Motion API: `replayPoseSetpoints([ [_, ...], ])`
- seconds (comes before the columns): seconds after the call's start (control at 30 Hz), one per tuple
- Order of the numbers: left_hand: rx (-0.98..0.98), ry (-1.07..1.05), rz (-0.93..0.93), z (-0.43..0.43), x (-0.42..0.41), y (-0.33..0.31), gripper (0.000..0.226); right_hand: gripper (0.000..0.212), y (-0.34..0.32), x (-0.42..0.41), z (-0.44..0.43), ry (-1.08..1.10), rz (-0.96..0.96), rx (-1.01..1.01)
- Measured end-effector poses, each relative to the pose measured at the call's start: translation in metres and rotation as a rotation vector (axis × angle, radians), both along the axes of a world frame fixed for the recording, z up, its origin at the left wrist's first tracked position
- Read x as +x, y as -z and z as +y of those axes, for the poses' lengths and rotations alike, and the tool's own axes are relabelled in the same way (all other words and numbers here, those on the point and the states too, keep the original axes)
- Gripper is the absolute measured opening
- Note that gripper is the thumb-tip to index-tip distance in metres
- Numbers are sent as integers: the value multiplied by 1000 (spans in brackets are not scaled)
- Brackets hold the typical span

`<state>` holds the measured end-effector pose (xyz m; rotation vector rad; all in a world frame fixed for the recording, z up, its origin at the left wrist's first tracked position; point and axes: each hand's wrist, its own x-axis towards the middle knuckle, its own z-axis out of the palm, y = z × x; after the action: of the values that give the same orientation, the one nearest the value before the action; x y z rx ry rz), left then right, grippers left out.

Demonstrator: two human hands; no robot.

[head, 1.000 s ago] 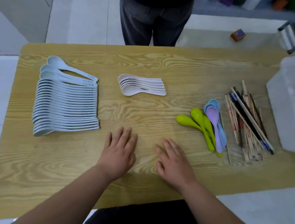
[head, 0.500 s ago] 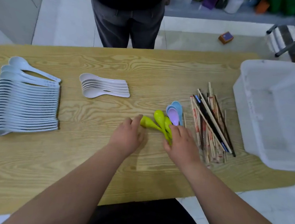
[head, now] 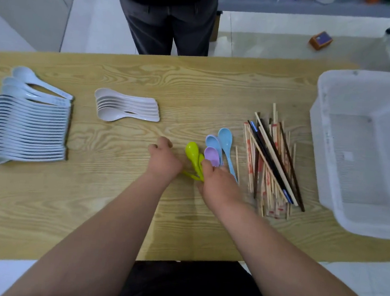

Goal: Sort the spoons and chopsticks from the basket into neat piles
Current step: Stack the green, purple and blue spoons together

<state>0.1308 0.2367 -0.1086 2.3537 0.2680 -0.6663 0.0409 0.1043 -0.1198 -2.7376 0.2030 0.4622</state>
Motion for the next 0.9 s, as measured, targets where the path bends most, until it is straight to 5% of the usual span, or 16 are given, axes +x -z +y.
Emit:
replayPoseSetpoints([
  [0.23, -497, -439, 145, 53, -22, 6, 38, 44, -16, -10, 8, 195, -20, 380],
  [0.4, -914, -741, 315, 74, -27, -8, 41, 41, -31, -20, 35, 121, -42, 490],
  [0.7, -1045, -683, 393, 108, -31, -22, 17, 41, -43, -19, 87, -37, -105, 378],
  [0.9, -969, -513, 297, 137, -20, -30, 29, 40, -46, -14, 114, -42, -13, 422],
])
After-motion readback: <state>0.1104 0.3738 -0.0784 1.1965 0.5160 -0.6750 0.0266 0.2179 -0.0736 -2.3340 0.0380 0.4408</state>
